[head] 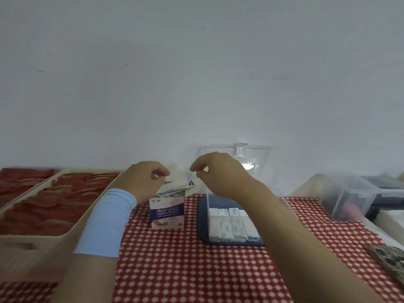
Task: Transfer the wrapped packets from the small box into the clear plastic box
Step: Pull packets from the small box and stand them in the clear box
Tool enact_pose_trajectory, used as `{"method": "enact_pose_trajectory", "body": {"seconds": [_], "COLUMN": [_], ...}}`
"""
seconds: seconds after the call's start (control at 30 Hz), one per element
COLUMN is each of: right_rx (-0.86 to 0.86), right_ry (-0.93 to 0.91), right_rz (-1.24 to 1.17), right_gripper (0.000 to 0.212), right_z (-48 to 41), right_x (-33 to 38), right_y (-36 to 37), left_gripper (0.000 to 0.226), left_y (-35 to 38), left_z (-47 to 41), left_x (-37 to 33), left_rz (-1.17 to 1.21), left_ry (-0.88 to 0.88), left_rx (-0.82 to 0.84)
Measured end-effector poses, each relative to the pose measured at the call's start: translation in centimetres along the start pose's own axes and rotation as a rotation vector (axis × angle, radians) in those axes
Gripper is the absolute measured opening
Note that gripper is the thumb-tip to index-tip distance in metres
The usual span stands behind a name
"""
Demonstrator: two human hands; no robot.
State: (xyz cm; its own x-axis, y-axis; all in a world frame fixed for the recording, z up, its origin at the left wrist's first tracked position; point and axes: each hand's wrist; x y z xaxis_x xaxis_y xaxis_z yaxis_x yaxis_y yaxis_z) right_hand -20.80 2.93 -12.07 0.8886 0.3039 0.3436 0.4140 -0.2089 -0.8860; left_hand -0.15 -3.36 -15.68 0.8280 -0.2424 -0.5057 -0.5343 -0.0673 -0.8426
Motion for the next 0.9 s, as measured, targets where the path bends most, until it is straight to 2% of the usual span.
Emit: {"method": "enact_pose_trajectory", "body": {"seconds": [0.1, 0.2, 0.3, 0.43, 0.53, 0.6, 0.67, 0.77, 0.9], "right_rx": [0.049, 0.152, 0.198, 0.178, 0.114, 0.005, -0.111, -0.224, -0.130], "right_ry": [-0.034, -0.075, -0.058, -0.054, -0.028, -0.003, 0.036, 0.082, 0.059], "right_rz": [0.067, 0.143, 0.210, 0.275, 0.244, 0.236, 0.095, -0.317, -0.853], "right_gripper": [0.032, 0.042, 0.039, 0.023, 0.026, 0.027, 0.025, 0.020, 0.012], "right_z": [-1.7, -3.2, -4.3, -4.9, -5.0, -4.9, -4.7, -4.2, -3.5], "right_x": [0.6, 0.9, 1.0, 1.3, 1.4, 1.1, 0.7, 0.8, 2.1], "right_y": [2.6, 4.8, 5.9, 6.5, 6.5, 6.4, 6.2, 5.5, 4.8], "left_gripper": [0.014, 0.026, 0.030, 0.028, 0.035, 0.038, 0.029, 0.021, 0.021], "left_y": [0.4, 0.7, 0.9, 0.8, 0.6, 0.5, 0.5, 0.1, -0.1], "left_z": [0.0, -0.1, -0.5, -0.5, -0.3, -0.4, -0.6, -0.6, -0.2], "left_x": [1.2, 0.9, 1.3, 1.8, 2.2, 2.7, 2.9, 2.6, 2.2], "left_rz": [-0.009, 0.016, -0.005, -0.018, 0.100, 0.210, 0.396, 0.675, 1.011], "left_ry": [0.011, 0.050, 0.066, 0.099, 0.062, 0.028, 0.006, -0.050, -0.012], "left_rx": [0.043, 0.070, 0.085, 0.113, 0.123, 0.060, -0.043, -0.104, 0.039]}}
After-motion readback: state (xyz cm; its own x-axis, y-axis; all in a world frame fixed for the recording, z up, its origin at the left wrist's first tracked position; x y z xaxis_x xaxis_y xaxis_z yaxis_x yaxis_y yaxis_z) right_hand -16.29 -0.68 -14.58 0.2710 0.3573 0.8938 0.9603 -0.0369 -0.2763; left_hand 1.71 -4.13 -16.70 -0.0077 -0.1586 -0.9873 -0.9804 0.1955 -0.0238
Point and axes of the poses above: each hand's wrist, its own z-axis away from the middle knuckle, its own y-axis out of the palm, x = y × z, and after that the axes turned 5 degrees about -y, right-handed
